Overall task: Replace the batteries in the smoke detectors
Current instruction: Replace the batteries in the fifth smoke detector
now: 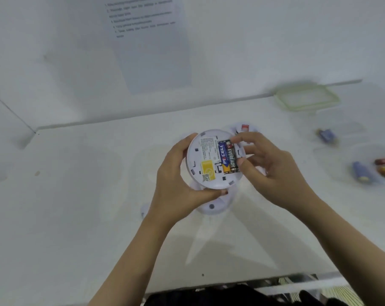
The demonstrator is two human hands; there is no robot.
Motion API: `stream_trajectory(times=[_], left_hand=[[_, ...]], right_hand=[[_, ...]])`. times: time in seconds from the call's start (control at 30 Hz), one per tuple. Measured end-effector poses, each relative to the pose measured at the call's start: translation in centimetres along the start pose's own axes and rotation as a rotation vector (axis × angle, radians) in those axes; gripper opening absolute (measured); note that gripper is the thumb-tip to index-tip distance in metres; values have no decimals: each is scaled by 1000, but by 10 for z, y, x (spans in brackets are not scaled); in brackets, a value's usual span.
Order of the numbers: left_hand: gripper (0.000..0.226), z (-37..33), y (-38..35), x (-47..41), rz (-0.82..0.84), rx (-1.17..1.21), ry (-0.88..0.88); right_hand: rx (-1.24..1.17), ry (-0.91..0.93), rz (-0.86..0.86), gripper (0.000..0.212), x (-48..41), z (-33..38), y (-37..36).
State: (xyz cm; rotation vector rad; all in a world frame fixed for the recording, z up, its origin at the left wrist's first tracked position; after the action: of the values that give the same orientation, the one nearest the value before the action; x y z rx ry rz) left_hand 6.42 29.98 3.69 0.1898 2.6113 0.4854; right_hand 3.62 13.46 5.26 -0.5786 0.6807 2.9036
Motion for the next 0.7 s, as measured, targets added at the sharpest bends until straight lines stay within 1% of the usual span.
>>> stream_trajectory(times=[0.1, 0.23, 0.37, 0.47, 0.57, 0.7], left_hand=[[100, -11, -38, -4, 70, 22, -5], [97, -25, -90, -11, 143, 65, 2], [100, -39, -135, -20, 202, 35, -21], [106, -47, -164, -23, 242, -20, -71], [96, -53, -190, -27, 255, -80, -152], [91, -65, -221, -34, 253, -99, -200]], right_hand=[[102, 18, -16, 30, 9, -5, 32], [203, 21, -41, 30, 18, -20, 76], [242, -2, -47, 25, 22, -40, 117], [237, -20, -7, 24, 25, -52, 139], [251, -54, 28, 26, 27, -67, 159], [268, -96, 103, 24, 26, -88, 183]])
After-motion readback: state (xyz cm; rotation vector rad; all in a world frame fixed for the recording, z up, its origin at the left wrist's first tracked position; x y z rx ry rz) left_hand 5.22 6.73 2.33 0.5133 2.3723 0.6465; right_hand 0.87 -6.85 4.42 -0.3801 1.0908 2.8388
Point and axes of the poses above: each hand's wrist, its own x-axis away from the middle knuckle, its own y-axis out of the back of the hand, z = x × y, the point moved 8 cm from there along -x, towards the middle knuckle, and after that the axes turned 2 degrees about -z, right-handed, at the moved point
